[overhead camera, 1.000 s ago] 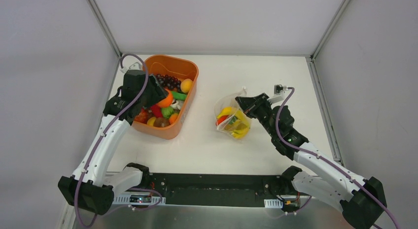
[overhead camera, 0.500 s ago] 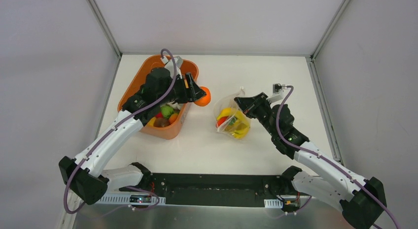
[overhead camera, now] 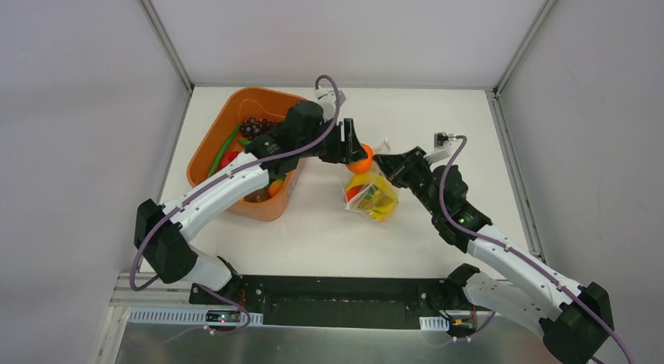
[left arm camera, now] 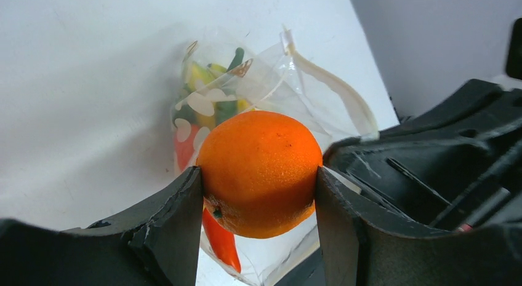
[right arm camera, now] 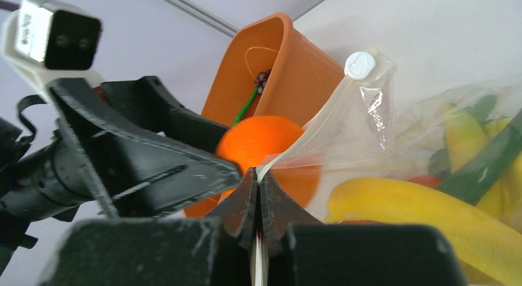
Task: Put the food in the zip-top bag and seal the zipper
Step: Place the fake fruit in the zipper food storage bag.
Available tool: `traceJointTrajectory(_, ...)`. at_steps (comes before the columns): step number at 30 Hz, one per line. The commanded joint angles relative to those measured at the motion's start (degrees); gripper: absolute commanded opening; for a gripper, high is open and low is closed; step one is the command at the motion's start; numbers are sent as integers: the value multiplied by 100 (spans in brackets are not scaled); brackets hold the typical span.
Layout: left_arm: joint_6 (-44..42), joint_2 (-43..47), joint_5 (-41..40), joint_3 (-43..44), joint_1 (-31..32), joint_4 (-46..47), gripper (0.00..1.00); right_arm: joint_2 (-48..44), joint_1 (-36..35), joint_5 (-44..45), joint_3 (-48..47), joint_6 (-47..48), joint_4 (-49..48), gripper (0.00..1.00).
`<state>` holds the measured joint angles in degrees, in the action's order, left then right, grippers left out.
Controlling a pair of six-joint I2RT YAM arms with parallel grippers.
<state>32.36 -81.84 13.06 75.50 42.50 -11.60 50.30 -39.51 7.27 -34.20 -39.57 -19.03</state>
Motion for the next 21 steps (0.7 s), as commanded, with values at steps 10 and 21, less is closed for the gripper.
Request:
traceJointTrajectory(10,-650,-763,-618,781,475,-808,2,-200,54,-429,-247,-62,-487,0)
traceJointTrajectory(21,694,-924,-624,141,496,885,21,-227,341,-681,-38,-633,-908,0)
